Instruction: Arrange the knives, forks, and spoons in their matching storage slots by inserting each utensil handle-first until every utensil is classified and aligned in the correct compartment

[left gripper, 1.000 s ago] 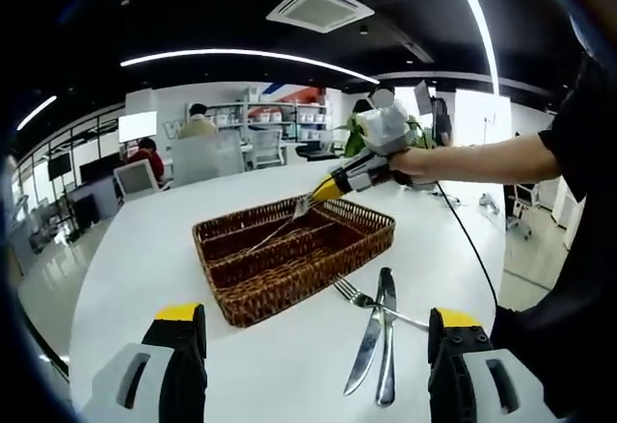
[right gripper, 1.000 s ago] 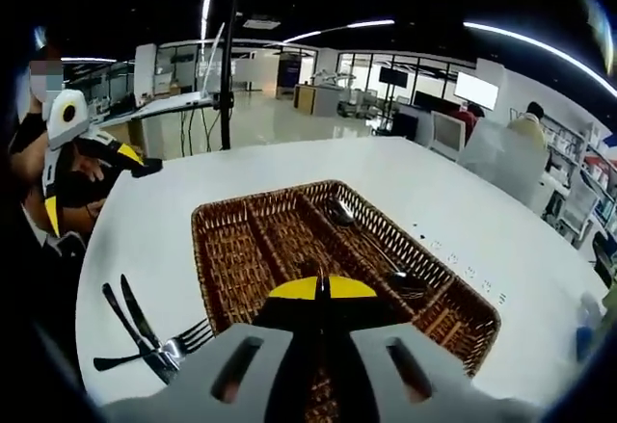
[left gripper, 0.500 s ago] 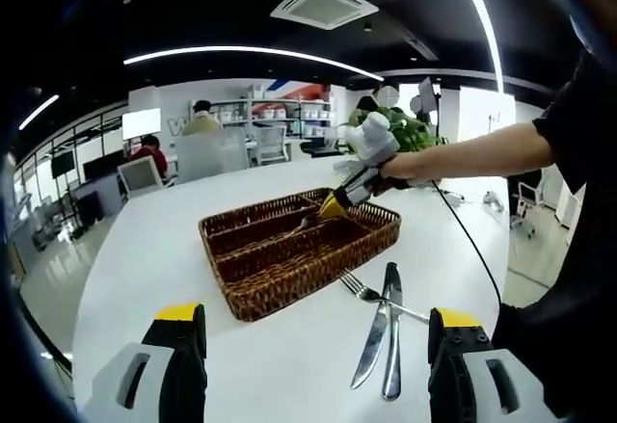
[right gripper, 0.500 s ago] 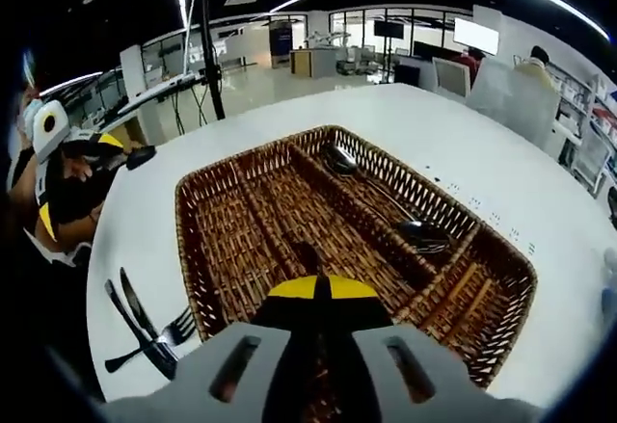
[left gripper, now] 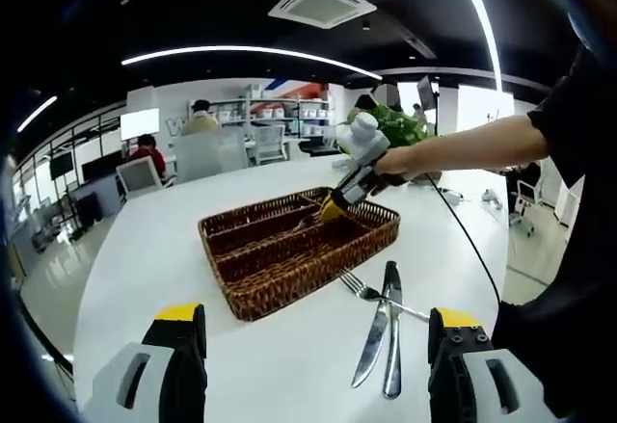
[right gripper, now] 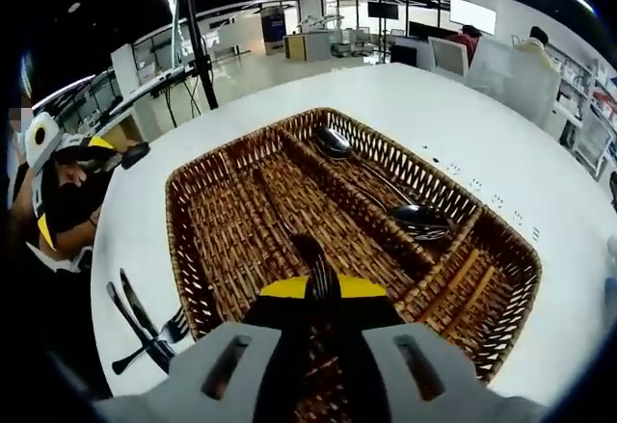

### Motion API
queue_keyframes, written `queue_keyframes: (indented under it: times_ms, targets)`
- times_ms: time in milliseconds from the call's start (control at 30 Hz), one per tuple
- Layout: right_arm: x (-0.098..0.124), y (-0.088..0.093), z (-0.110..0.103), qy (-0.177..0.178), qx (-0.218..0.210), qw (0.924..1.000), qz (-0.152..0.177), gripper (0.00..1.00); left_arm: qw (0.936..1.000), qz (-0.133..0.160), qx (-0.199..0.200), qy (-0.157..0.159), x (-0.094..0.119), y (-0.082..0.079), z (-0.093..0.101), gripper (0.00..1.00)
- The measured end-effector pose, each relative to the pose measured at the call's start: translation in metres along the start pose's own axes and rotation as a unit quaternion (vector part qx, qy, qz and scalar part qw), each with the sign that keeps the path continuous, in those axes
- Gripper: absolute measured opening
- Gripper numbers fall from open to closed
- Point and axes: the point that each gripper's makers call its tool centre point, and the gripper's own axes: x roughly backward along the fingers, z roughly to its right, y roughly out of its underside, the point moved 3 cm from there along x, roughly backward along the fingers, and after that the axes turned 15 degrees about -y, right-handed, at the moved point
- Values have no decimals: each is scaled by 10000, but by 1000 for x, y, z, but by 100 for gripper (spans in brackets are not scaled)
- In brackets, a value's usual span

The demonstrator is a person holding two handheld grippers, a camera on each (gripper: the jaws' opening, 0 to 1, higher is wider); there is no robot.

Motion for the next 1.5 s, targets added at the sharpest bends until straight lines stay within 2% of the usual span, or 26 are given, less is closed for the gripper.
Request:
queue_keyframes:
  times_ms: [133, 500, 700, 900, 1133, 1500]
  targets:
    - [3, 1, 4, 130, 2, 9999, -17, 14, 10000, -19, -31, 36, -1, 1, 2, 100]
    - [14, 6, 1, 214, 60, 9997, -35, 16, 10000, 20, -69, 62, -3, -3, 3, 100]
    - [27, -4, -14, 543, 132, 9970, 539, 29, 10000, 53, -70, 46, -3, -6, 3, 100]
    - [38, -5, -28, 723, 142, 9937, 844, 35, 9999, 97, -60, 70, -5, -11, 1, 100]
    - [52, -1, -37, 895, 118, 9904, 1044, 42, 9999, 136, -67, 67, -6, -17, -1, 100]
    - [71, 8, -59, 1144, 264, 9865, 1140, 52, 9998, 125, -53, 126, -9, -21, 2, 100]
